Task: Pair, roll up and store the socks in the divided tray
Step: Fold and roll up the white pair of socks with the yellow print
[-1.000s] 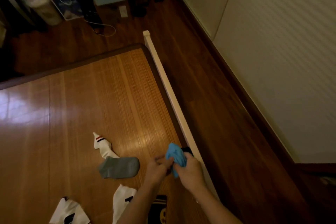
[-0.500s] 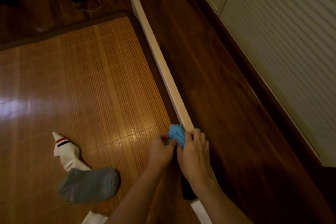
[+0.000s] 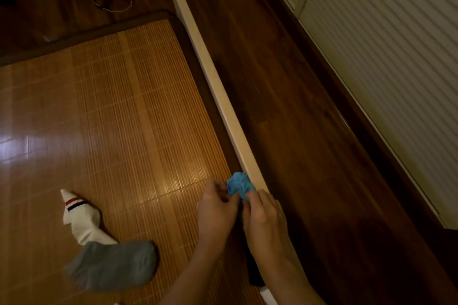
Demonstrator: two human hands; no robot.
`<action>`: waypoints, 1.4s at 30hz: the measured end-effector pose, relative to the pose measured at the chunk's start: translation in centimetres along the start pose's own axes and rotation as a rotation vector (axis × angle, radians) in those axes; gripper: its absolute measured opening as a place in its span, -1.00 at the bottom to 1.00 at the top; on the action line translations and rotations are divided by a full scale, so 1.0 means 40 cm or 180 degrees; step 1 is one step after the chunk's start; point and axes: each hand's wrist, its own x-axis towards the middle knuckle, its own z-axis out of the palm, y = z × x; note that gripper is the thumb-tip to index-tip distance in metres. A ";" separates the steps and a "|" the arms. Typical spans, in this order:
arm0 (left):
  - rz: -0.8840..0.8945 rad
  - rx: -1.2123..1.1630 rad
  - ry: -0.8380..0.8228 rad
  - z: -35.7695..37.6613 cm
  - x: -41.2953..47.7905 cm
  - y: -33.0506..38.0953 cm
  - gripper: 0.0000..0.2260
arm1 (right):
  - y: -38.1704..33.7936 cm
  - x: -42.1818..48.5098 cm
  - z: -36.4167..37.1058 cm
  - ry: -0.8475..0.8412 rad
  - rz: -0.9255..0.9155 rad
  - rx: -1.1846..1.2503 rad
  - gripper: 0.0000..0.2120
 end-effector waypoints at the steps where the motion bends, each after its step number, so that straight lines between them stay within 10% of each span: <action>1: 0.0039 0.0033 -0.0024 0.001 -0.006 -0.007 -0.83 | 0.006 0.002 -0.001 -0.0065 -0.0059 -0.0063 -0.80; 14: 0.0072 -0.0437 -0.1084 -0.124 -0.062 -0.084 -0.76 | -0.032 -0.061 -0.075 -0.0398 0.0495 0.0479 -0.65; 25: -0.0405 -0.0723 -0.0361 -0.403 -0.356 -0.336 -0.82 | -0.109 -0.336 -0.061 -0.1424 0.0272 0.1025 -0.69; 42: -0.0545 -0.0430 -0.0218 -0.657 -0.569 -0.558 -0.77 | -0.241 -0.575 0.104 -0.1460 0.0933 0.0609 -0.65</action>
